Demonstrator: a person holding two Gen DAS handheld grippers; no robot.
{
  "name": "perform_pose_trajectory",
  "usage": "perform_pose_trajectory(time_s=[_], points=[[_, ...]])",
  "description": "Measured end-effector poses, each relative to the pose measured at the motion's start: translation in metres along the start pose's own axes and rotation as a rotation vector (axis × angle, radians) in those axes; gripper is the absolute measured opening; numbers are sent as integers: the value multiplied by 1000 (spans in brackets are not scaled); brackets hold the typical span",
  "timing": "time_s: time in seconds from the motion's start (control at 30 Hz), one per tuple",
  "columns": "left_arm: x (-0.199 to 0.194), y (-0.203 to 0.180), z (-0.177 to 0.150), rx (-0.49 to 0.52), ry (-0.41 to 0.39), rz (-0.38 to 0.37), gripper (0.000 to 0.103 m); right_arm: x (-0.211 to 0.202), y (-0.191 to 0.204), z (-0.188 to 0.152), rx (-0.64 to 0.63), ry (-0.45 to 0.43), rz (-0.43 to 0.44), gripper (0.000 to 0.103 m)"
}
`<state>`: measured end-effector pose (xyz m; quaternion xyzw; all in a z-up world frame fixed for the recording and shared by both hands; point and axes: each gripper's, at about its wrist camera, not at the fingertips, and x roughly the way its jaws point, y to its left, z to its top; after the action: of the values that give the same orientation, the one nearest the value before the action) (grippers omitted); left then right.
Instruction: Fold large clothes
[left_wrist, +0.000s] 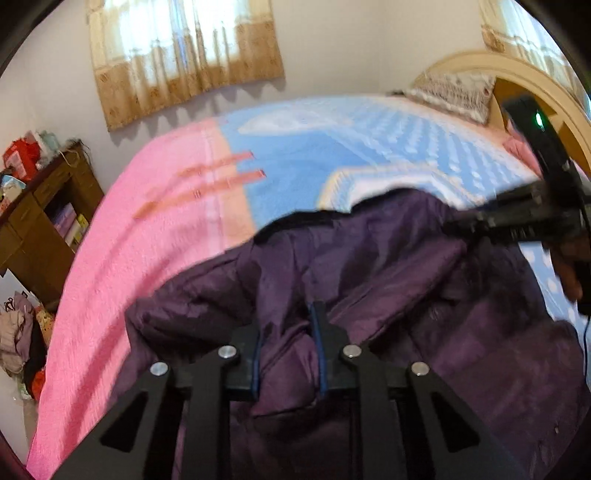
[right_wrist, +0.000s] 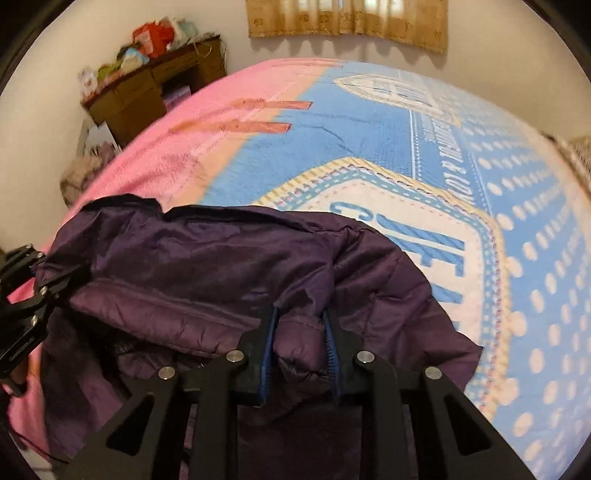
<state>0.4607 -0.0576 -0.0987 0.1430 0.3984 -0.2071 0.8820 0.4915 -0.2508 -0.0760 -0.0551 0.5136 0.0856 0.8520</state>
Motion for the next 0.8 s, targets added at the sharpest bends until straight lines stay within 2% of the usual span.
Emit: perform_pose_trajectory(time_s=[0.07,0.1,0.13,0.17,0.2,0.27,0.3,0.37,0.43,0.5,0.53,0.6,0.67,0.7,0.77,0.8], points=[[14,-7,-11,17,64,35,27,20,3,-7,-8,32,-20,24],[28,-13,-18,36,98,86,33,28,2,-11,2,31,-24,25],[33,-15,-21,45,105,114,44,29,2,-13,12,19,-27,25],[39,-17,-24,48,106,147,47,30,0,-13,23,8,-30,25],[41,-17,-24,37,96,168,50,29,0,-12,24,6,-31,26],[33,-16,-19,14,84,160,49,26,-4,-14,26,-9,-23,29],[20,-14,-14,2,53,159,50,24,-7,-14,32,-20,-17,35],[-6,-16,-8,7,-53,169,61,18,-16,-19,62,-29,0,46],[-33,-19,3,27,-179,216,96,20,-15,-23,60,-28,11,48],[-43,-17,18,15,-272,260,100,19,-11,-23,42,-29,-4,48],[-36,-15,24,9,-258,245,100,15,-10,-22,45,-33,-16,48],[3,-12,28,5,-158,229,100,-6,-9,-18,70,-92,-55,48],[53,-11,14,28,-9,253,90,-28,0,-14,60,-176,-81,48],[67,-11,6,33,30,248,87,-36,8,-12,41,-215,-76,48],[74,-5,-4,-8,10,242,93,-39,23,-8,-1,-259,-2,48],[74,1,-3,-42,7,241,99,-30,30,-6,-19,-249,14,48]])
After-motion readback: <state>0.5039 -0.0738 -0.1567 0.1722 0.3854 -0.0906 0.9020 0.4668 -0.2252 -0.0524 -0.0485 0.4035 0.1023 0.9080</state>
